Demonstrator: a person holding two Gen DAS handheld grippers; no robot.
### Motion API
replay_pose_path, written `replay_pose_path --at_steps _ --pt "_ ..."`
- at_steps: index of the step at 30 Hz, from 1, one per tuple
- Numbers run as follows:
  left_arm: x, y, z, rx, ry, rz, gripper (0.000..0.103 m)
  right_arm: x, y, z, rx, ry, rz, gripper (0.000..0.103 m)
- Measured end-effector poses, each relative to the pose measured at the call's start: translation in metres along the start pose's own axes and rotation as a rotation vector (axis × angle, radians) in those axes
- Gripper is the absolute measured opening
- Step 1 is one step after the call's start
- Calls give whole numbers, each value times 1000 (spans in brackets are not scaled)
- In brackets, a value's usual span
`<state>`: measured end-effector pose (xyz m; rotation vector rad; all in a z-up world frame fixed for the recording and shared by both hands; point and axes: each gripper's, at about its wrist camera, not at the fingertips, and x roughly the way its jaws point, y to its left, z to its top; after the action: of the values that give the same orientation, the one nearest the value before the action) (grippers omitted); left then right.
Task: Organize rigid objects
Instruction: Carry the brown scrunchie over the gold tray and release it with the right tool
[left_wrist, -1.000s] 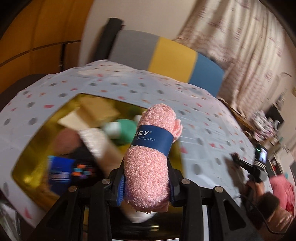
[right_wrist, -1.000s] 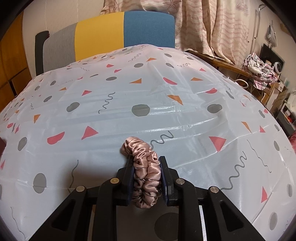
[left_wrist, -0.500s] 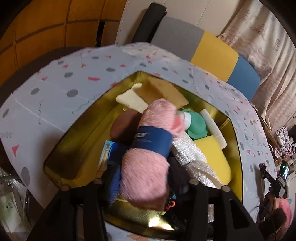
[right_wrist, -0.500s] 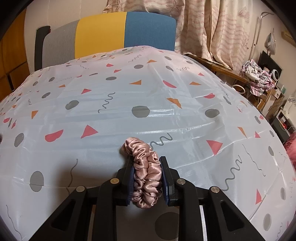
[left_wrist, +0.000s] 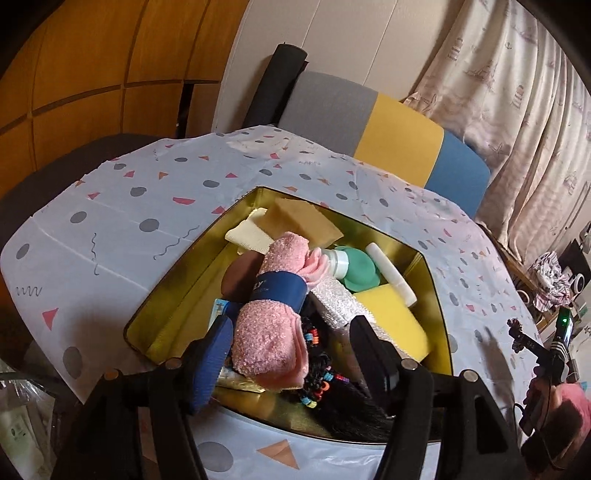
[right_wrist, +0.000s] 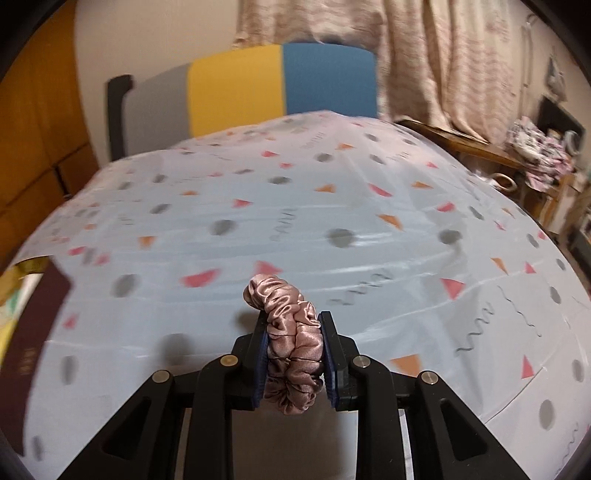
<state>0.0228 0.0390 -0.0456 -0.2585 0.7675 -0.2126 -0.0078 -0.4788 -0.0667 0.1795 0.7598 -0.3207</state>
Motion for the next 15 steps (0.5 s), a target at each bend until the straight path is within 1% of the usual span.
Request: replay_pose_path --at_steps 4,7,10,13,15 --pt "-3 -6 -3 13 -2 -26 67 -24 37 2 -6 -11 128 25" --pt "-7 -11 -6 31 -3 -50 67 -45 79 3 -41 -27 239 25" --pt "-11 -16 -8 46 -8 -64 67 -61 121 1 -85 -33 332 25" --pt "-14 -20 -8 70 -9 -34 67 -72 161 -1 -124 -23 415 25" --pt "-17 -20 -8 76 -20 -23 67 -75 181 -3 -143 -9 451 25"
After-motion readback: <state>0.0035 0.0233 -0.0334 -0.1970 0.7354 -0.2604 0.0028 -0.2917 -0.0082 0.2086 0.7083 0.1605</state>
